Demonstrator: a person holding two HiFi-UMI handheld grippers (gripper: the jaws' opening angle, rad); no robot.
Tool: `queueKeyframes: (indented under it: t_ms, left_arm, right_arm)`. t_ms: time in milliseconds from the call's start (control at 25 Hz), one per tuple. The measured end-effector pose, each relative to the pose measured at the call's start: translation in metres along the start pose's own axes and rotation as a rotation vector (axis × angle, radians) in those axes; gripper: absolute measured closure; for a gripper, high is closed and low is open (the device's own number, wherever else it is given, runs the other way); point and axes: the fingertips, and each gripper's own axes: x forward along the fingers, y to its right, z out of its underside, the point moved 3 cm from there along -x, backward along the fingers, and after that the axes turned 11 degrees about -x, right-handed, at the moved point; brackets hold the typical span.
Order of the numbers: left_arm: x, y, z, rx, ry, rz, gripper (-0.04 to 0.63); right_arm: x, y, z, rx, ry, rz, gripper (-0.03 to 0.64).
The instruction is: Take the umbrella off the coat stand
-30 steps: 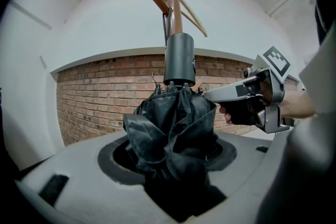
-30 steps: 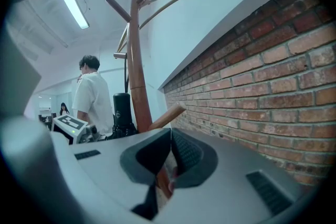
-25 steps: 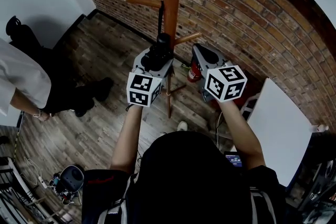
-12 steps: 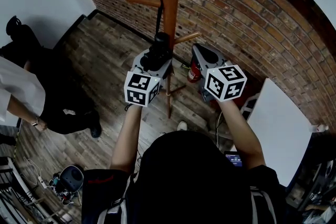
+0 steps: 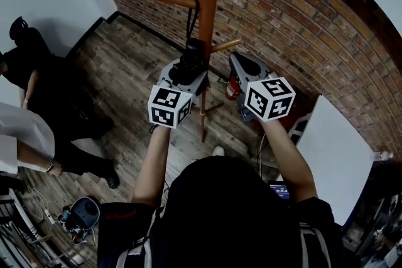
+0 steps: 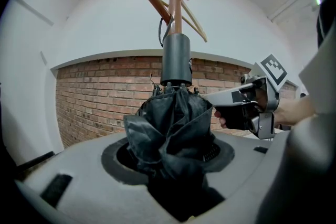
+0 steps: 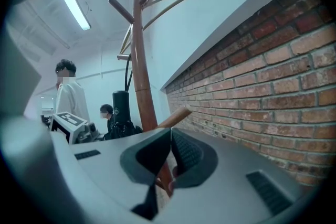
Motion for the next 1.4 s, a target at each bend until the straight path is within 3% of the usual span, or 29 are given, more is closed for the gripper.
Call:
queueKeyframes:
  t_ms: [1400]
  left_arm:
    - [-0.042,0.001,-0.069,0.064,0.121,-0.029,0.334]
  right_arm:
    - [-0.004,-0.038,-0.033,-0.044,0.061,-0.038,0.588]
